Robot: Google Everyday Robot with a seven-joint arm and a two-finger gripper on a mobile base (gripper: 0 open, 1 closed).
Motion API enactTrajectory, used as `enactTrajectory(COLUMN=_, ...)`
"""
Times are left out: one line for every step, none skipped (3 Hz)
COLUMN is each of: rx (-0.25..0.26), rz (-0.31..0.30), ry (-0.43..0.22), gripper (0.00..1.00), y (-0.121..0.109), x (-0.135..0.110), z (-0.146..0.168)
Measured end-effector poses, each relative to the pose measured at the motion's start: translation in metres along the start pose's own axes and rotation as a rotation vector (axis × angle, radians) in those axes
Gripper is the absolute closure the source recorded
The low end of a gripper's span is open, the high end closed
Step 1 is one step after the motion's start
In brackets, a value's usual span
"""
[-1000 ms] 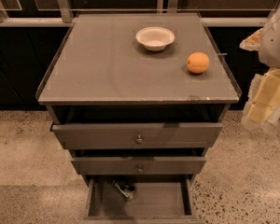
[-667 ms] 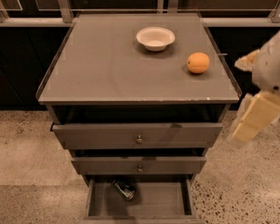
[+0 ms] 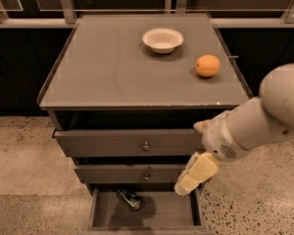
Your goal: Pick green can from bottom drawer and place on counter
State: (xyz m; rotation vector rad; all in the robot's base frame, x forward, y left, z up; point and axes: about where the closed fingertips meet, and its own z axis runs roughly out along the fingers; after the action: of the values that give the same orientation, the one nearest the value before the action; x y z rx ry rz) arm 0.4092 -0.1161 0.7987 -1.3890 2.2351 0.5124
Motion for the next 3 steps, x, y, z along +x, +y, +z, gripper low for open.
enactTrajectory(rx=0.009, rz=0.013, ry=-0.005, gripper=0.00, y=-0.002, x=0.006, z=0.013)
enactTrajectory(rx=0.022, rz=0.001, ry=-0.002, gripper=0.00, y=0.002, x=0.005, z=0.009)
enactTrajectory(rx=-0.018, rz=0.062, ry=-0.049, gripper=0.00, y=0.017, x=0.019, z=0.046)
